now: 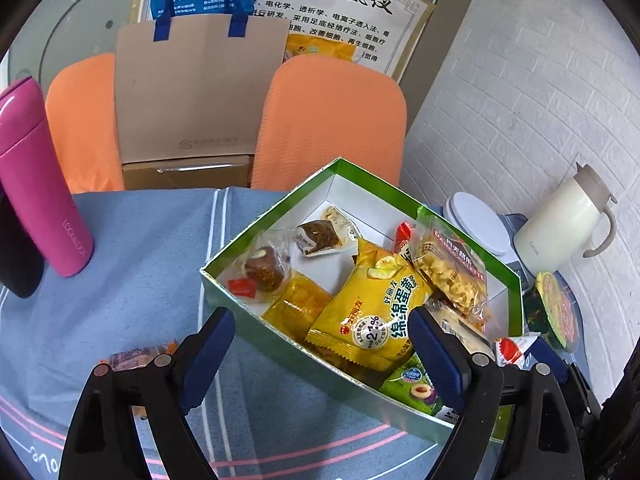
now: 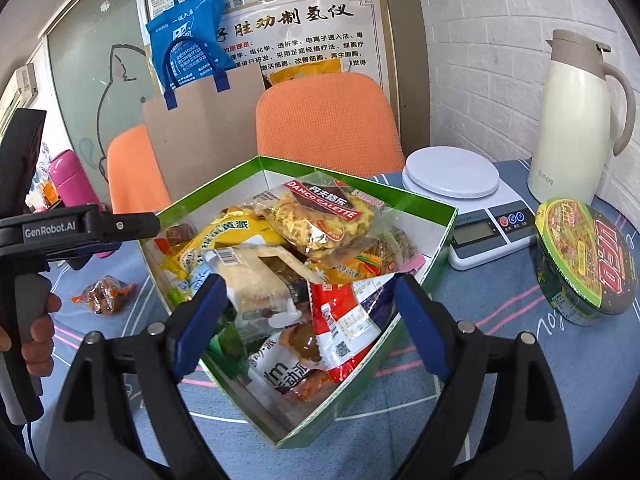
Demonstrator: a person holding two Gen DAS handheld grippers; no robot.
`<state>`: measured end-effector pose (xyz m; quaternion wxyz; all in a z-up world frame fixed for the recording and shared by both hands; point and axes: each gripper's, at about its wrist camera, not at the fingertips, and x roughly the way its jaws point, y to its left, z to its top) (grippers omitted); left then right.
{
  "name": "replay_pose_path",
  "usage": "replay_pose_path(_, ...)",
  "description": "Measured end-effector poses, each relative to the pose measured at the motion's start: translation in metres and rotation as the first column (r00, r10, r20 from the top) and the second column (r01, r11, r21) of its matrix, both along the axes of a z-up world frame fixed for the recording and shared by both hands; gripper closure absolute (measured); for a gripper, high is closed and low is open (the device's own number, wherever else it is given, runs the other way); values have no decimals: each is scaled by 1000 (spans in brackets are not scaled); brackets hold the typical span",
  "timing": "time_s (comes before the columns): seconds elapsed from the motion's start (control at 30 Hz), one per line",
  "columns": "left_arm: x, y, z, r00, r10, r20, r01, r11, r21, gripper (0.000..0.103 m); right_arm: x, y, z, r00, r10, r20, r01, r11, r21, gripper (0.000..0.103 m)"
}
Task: Organize snacks
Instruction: 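Lower both held packets into the green box and open both grippers, then move both grippers toward the orange-ended brown snack packet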
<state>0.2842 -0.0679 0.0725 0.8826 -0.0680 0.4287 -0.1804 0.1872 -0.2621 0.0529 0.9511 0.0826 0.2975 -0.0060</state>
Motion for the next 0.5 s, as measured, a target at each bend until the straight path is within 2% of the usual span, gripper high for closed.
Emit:
replay_pose_path(0.33,-21,16,11,1000,12,26,-11,1000,-14,13,-20,27,21,996,70,50,-69,997,-26,16)
replay_pose_path(0.5,-36,28,18,998,24,50,-23,1000,-18,13,-33,42,29,990,119,70,-118,993,-15,9)
